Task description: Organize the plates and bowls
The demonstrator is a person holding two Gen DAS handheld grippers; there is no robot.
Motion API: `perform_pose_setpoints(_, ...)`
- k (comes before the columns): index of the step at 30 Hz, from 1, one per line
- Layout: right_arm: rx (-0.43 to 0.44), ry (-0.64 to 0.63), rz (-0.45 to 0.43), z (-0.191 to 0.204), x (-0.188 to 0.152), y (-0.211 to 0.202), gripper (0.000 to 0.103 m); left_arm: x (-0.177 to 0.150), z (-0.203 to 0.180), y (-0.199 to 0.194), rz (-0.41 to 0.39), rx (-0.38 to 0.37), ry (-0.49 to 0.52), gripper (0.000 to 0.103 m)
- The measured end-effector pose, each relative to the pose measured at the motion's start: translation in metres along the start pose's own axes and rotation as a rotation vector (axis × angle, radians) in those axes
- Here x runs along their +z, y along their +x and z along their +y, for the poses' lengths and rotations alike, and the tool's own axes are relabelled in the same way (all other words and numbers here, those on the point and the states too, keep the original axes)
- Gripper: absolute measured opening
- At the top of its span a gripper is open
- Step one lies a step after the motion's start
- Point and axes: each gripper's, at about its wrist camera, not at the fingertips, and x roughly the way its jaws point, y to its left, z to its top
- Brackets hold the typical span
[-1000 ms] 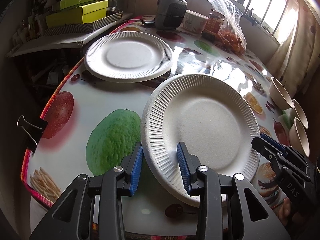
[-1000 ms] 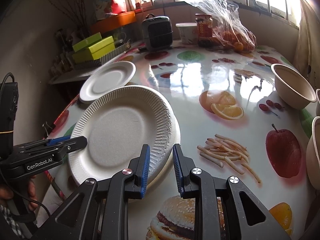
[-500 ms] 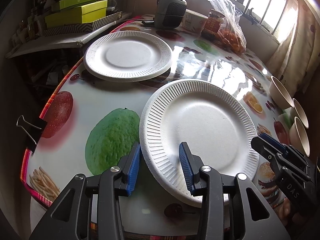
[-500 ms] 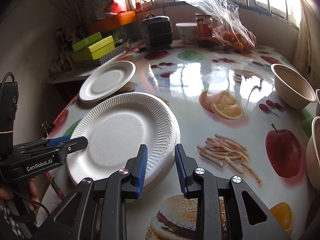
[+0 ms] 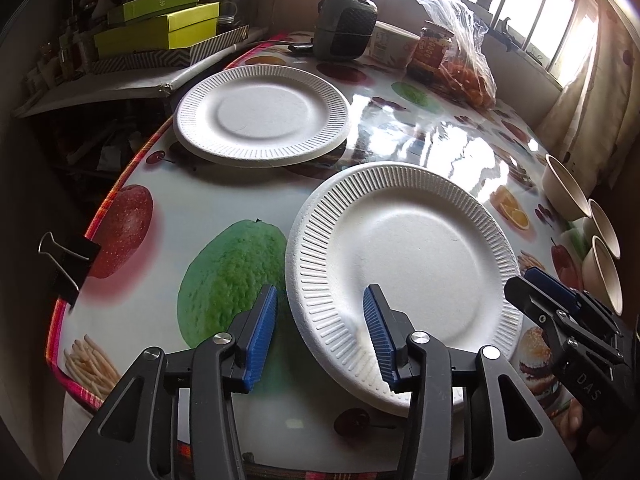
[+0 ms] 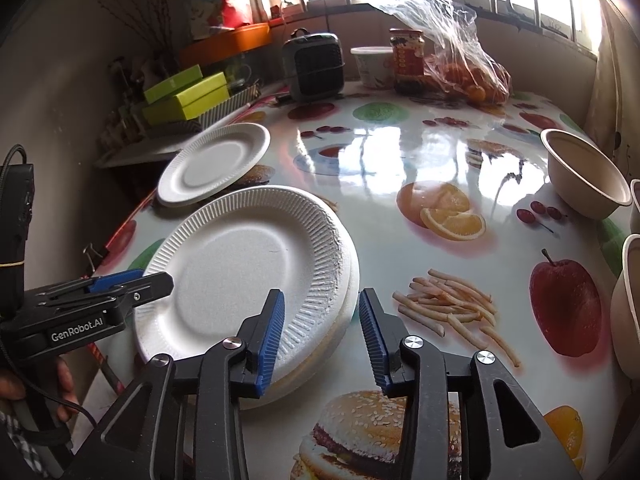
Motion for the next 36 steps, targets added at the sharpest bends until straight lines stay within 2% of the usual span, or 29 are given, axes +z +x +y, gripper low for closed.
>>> perform_pose_setpoints(7, -0.003, -0.002, -0.006, 0.0, 0.005, -0.001, 0.048, 0.002, 0.0, -0.003, -0.011, 0.019, 0.002, 0.047)
perform_pose_setpoints(20, 0.016, -0.038, -0.031, 0.007, 0.026, -0.005, 0.05, 0.016, 0.007, -0.018, -0.056, 0.043, -0.011, 0.048)
perform_pose_setpoints(36, 0.049, -0.134, -0.073, 0.019, 0.089, -0.001, 0.05, 0.055, 0.042, -0.033, -0.128, 0.093, -0.075, 0.048)
